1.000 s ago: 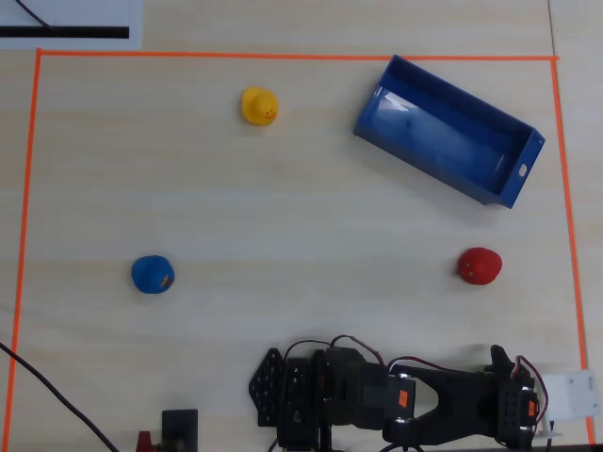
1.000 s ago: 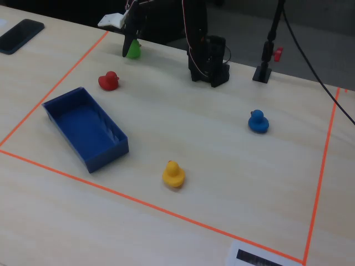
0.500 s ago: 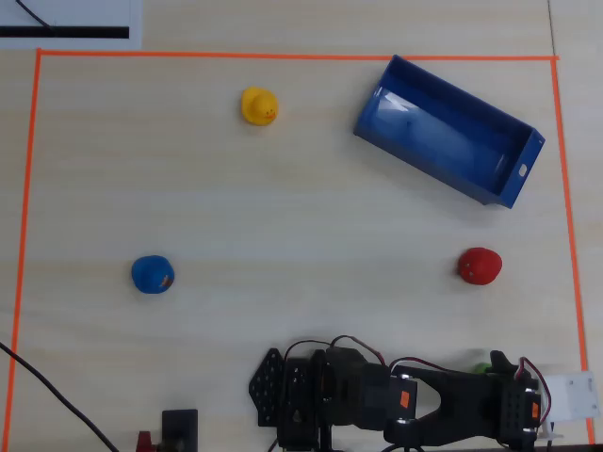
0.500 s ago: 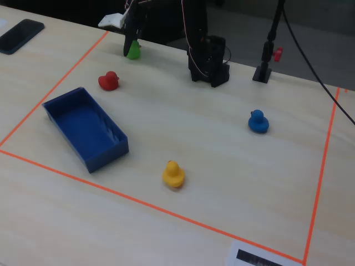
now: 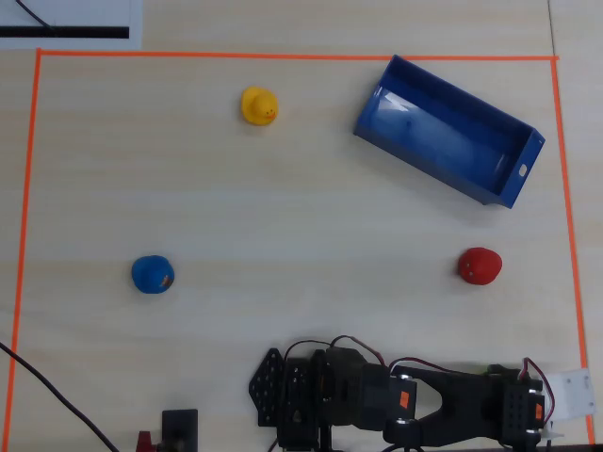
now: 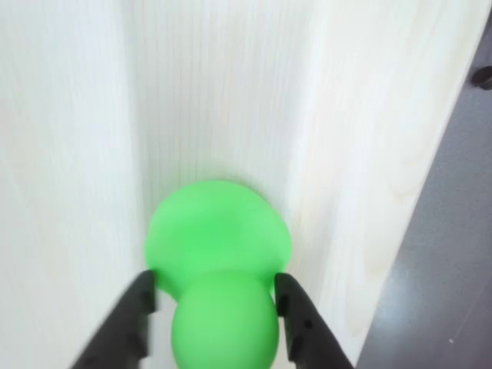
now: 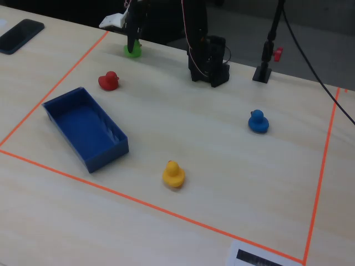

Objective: Grasp green duck and put it into box.

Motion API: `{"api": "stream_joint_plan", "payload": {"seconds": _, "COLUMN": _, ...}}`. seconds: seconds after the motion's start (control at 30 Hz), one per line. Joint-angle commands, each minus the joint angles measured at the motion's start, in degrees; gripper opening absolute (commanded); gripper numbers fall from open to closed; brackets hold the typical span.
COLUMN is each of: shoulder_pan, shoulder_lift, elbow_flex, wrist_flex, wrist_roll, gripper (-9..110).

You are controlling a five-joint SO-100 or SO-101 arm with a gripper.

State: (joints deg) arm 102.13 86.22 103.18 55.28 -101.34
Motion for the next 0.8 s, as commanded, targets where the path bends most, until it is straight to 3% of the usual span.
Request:
{"api": "stream_joint_plan", "payload": {"seconds": 0.0, "shoulder_pan": 1.2, "shoulder_lift": -0.1, "elbow_flex": -2.5, "wrist_flex": 0.3, "wrist_roll": -0.8, "gripper": 12}}
{"api": "stream_joint_plan", "payload": {"seconds": 0.13, "shoulder_pan": 1.2, "shoulder_lift": -0.6, "elbow_flex": -2.5, "wrist_flex": 0.4, "wrist_roll": -2.5, "gripper": 4}}
{"api": "stream_joint_plan", "payload": {"seconds": 0.4, "shoulder_pan": 0.6, "shoulder_lift": -0.7, "elbow_flex": -6.2, "wrist_flex": 0.4, "wrist_roll": 0.8, "gripper": 0}}
{"api": "stream_joint_plan", "payload": {"seconds": 0.77, "shoulder_pan": -16.0, "shoulder_lift": -1.8, "elbow_flex": -41.8, "wrist_flex": 19.8, "wrist_roll": 12.8, "gripper": 0}}
